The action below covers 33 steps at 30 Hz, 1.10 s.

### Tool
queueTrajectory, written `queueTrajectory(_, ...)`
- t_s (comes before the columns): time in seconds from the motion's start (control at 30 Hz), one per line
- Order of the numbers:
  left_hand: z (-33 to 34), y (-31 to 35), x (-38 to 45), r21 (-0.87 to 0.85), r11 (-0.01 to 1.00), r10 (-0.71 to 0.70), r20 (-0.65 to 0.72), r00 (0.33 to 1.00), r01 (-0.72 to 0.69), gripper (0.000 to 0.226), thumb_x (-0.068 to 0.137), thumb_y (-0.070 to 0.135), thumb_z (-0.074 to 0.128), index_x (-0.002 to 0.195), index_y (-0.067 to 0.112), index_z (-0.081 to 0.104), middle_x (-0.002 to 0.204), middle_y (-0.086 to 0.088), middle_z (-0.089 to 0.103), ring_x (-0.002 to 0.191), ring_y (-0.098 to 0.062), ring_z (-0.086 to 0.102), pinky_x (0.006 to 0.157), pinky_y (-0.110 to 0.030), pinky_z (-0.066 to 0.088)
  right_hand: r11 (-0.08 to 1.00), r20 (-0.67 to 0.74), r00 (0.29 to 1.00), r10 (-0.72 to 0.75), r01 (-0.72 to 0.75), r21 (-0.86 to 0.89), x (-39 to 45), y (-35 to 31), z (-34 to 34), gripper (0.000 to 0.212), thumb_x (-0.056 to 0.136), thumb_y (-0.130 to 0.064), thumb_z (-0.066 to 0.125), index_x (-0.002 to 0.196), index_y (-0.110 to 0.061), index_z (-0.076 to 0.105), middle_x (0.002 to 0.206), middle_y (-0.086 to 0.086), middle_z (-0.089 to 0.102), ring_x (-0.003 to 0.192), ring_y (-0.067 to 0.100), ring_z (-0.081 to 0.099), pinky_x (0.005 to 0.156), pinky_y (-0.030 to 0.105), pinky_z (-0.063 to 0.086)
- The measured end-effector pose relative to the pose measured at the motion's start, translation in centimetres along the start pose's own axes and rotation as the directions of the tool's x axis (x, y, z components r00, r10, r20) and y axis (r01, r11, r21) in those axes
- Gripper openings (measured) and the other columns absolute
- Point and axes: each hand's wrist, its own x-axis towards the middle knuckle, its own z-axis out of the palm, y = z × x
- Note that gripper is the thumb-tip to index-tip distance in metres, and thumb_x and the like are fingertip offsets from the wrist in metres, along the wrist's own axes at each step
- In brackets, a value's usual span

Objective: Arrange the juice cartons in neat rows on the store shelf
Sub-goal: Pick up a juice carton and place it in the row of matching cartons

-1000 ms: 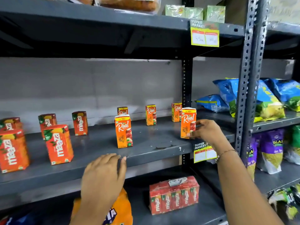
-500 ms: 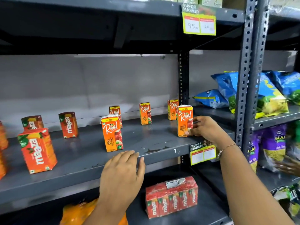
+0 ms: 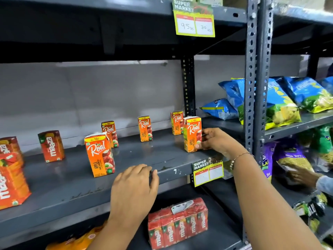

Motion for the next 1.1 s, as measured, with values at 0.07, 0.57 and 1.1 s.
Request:
queueTrajectory(0.07,0.3,0.1,0.2,0.013,1.000,-0.006,-0.011,1.000,0.006,0.032,0.082,0.033,0.047,0.072,0.017,0.072,0.071,0.005,0.071,0.064,-0.019,0.067,0.060,-0.032,0.052,1.000,0.015,1.000,0.001,-0.001,-0.003,0.1,0.1,-0.4,0.033,0.073,0.003,0.076,0.104,-0.004,0.068,0.105,0.016,0.075,0.105,0.033,0.069,0.098,0.043,0.051)
queueTrajectory(0.57,2.6,4.5,4.2,-0.038,0.999,-0.011,0.051,0.999,0.013,0.037,0.092,0.040,0.040,0.071,0.019,0.063,0.073,0.005,0.061,0.070,-0.019,0.059,0.056,-0.029,0.036,0.998,0.021,0.998,-0.052,0.053,-0.025,0.0,0.8,-0.6,0.041,0.067,-0.002,0.082,0.104,-0.010,0.068,0.102,0.011,0.076,0.100,0.023,0.070,0.097,0.035,0.049)
queueTrajectory(1.1,3.4,4.2,4.6,-0.116,0.992,-0.039,0.054,0.998,0.045,0.031,0.093,0.040,0.040,0.082,0.021,0.062,0.084,0.008,0.062,0.084,-0.015,0.055,0.061,-0.029,0.037,0.992,0.074,0.994,-0.085,0.077,0.103,-0.6,0.9,-1.4,0.039,0.073,0.004,0.075,0.109,-0.005,0.063,0.097,0.011,0.074,0.085,0.017,0.071,0.076,0.020,0.057)
